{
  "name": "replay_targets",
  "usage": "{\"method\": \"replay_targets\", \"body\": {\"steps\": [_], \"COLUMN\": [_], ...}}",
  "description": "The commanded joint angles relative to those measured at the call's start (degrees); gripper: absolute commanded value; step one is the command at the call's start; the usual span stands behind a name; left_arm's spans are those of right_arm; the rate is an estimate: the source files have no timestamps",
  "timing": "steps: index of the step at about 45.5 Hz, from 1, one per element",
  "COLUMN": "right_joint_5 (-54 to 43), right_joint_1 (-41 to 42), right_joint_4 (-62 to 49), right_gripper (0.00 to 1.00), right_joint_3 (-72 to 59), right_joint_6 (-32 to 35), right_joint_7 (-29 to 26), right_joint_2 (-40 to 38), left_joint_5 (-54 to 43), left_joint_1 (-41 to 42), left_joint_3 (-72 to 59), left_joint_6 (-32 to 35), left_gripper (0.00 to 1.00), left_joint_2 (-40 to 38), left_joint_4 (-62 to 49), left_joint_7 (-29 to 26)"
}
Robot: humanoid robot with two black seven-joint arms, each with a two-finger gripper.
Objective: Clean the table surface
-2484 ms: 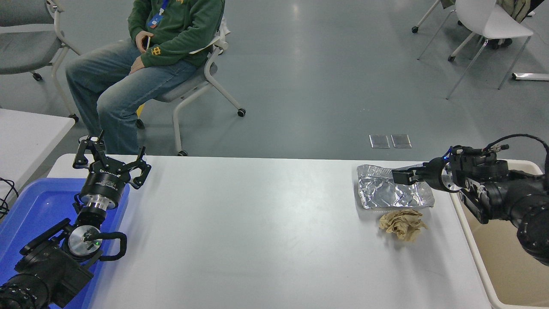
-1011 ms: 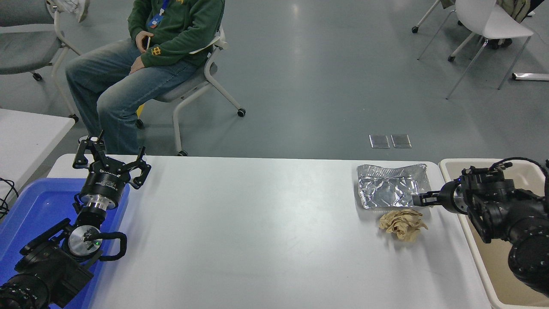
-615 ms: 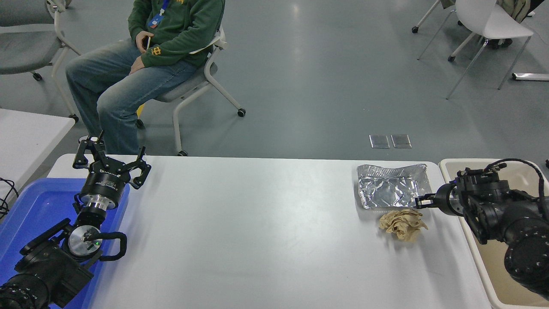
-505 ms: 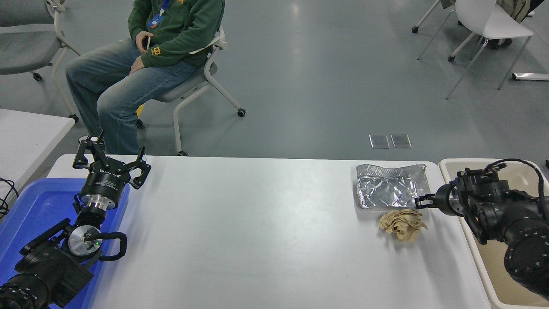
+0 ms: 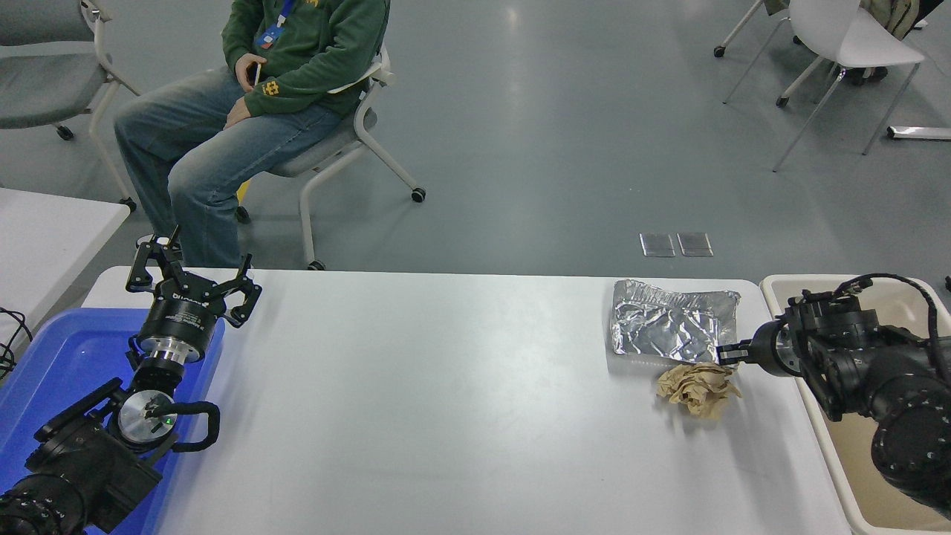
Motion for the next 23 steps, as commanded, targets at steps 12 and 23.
{"method": "replay_targets", "body": {"steps": [12,23], "right_joint_5": [2.8,8.7], "right_joint_1": [1.4,2.4], "right_joint_4": [-0.2,-0.2], "right_gripper": [0.00,0.00], "right_joint_3": [0.4,0.5], "right_joint_6": [1.6,4.5], "right_joint_7": [0.1,0.1], "right_joint_2": [0.0,0.0], "left_joint_5": [0.0,0.0], "left_joint_1": [0.0,0.0], "left_joint_3": [0.0,0.0], "left_joint_6": [0.0,0.0], "left_gripper": [1.00,1.00], "left_joint_2": [0.0,0.0], "left_joint_4": [0.0,0.0], "left_joint_7": [0.0,0.0]}}
